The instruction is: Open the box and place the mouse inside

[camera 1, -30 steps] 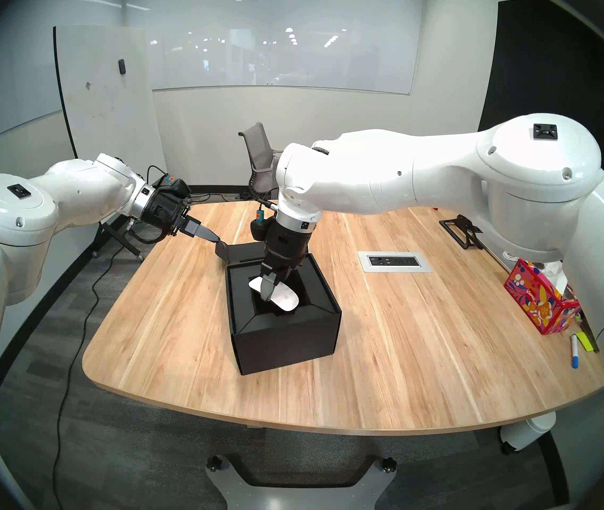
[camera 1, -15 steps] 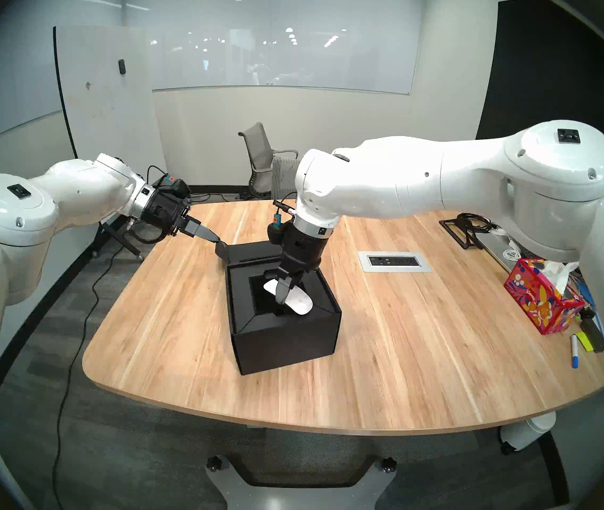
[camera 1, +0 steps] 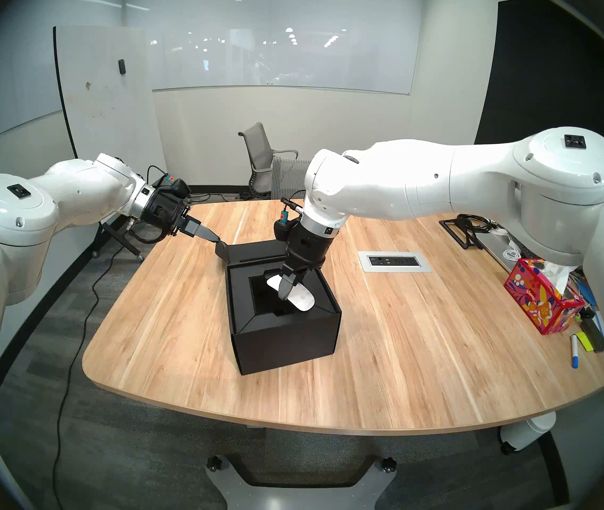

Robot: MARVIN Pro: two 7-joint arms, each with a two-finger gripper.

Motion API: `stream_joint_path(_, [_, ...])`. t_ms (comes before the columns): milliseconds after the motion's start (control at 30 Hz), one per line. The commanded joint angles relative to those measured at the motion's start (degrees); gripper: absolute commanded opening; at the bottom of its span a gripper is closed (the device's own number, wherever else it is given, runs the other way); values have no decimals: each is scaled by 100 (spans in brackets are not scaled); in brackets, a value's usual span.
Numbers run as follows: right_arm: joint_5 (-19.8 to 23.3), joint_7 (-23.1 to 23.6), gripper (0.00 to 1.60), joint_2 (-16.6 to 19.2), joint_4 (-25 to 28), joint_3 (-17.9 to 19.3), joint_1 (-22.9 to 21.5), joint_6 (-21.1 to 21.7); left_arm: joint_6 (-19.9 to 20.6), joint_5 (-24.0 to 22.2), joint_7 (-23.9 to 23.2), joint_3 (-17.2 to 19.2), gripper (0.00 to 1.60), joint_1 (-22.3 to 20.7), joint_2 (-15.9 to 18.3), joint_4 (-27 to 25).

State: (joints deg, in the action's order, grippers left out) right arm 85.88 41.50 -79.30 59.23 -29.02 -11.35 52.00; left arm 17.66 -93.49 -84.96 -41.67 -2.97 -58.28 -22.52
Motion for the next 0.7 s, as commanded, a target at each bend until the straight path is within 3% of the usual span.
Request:
stream_joint_path(0, [-66, 194, 0, -70, -246, 31, 60, -238, 14, -9, -4, 47, 0, -116, 0, -1])
stream_joint_path(667, [-369, 636, 0, -285, -760, 0, 272, -541, 17, 4, -4, 62, 0, -113, 2, -1])
